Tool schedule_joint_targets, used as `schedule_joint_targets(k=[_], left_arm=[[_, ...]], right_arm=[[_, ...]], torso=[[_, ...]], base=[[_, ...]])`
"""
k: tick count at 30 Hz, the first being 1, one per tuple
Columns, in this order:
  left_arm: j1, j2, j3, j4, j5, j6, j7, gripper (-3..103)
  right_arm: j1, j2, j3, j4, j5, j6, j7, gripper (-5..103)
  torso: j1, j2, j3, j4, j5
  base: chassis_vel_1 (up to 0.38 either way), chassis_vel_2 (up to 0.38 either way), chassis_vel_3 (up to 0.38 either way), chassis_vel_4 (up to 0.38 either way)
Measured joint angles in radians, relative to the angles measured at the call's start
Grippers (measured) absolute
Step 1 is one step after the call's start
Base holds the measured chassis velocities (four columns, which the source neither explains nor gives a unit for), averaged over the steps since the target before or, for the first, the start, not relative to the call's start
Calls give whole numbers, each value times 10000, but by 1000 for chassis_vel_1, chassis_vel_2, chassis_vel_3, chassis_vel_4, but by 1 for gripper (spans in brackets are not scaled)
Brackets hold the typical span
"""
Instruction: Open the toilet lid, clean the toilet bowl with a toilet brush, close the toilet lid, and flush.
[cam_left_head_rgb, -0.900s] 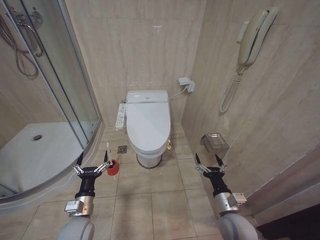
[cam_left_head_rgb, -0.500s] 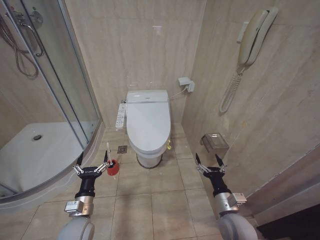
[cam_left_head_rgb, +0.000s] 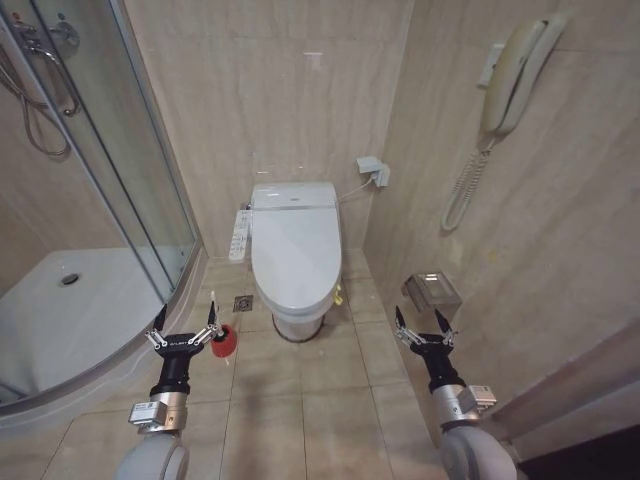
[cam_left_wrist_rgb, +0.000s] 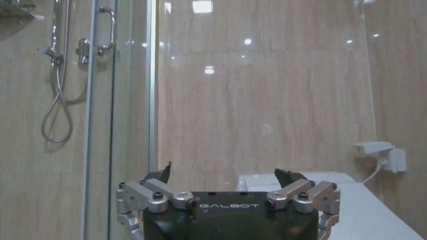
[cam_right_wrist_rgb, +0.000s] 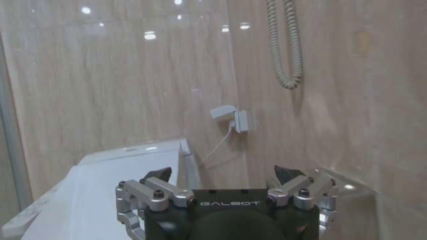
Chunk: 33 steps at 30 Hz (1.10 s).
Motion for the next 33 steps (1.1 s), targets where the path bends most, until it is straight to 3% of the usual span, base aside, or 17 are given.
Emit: schedule_joint_targets(k=[12, 15, 18, 20, 25, 33], left_arm=[[-2, 0, 0, 0, 0, 0, 0, 100], [-7, 1, 0, 0, 0, 0, 1, 100], [-9, 1, 0, 0, 0, 0, 1, 100], [-1, 0, -2, 0, 0, 0, -1, 100], [2, -2, 0, 0, 0, 0, 0, 100], [0, -1, 1, 0, 0, 0, 0, 100]], right_arm=[[58, -40, 164, -139, -21, 213, 111, 100], [82, -51, 217, -178, -39, 262, 166, 100], [91, -62, 257, -202, -46, 270, 198, 100], [94, -62, 295, -203, -63, 271, 200, 100], [26, -53, 351, -276, -63, 352, 195, 100], [18, -44, 370, -381, -118, 464, 291, 100]], torso=[[9, -3, 4, 5, -2], [12, -4, 4, -4, -2], [14, -4, 5, -3, -1], [6, -3, 2, 11, -1], [-6, 1, -2, -7, 0], [-2, 1, 0, 1, -1]], base=[[-230, 241, 238, -255], [-220, 193, 147, -161], [-93, 133, 18, -20], [-44, 53, 31, 55], [20, -64, -6, 56], [-32, 32, 48, -55]])
